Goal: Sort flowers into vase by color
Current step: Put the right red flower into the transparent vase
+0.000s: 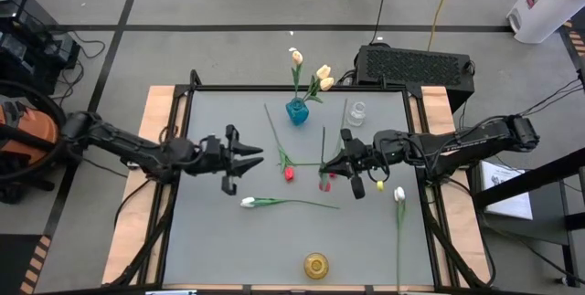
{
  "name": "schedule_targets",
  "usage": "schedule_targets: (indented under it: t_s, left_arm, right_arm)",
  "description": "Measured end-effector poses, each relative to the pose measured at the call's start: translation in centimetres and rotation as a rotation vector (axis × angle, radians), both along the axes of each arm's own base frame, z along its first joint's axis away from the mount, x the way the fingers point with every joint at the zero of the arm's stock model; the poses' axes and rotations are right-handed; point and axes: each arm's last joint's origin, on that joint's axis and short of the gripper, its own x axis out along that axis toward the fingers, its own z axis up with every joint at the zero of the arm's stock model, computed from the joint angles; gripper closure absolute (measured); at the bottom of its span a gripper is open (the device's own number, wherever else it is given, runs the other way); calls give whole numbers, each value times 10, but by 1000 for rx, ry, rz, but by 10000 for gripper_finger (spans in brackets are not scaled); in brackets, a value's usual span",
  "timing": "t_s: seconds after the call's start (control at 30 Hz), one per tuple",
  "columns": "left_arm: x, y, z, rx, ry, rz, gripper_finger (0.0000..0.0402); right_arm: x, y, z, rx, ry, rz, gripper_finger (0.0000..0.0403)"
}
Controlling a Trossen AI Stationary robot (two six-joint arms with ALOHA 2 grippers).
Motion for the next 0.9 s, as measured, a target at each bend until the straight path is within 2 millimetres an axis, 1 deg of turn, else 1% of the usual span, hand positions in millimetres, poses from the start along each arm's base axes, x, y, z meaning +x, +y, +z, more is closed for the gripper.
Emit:
schedule_targets:
  t_s: [0.17,0.47,0.7,0.9]
  left_arm:
    - [29,2,7,-36,20,13,288]
    - [74,-4,2,-79,63,-6,288]
    - [102,-9,7,-79,61,-7,288]
    - [118,-11,9,-72,58,-5,288]
  right_arm:
    - [0,0,0,-32,-5,7,403]
    - [0,0,0,-71,-11,17,403]
    - [0,0,1,-91,-28,23,403]
    - [0,2,4,-103,-60,39,403]
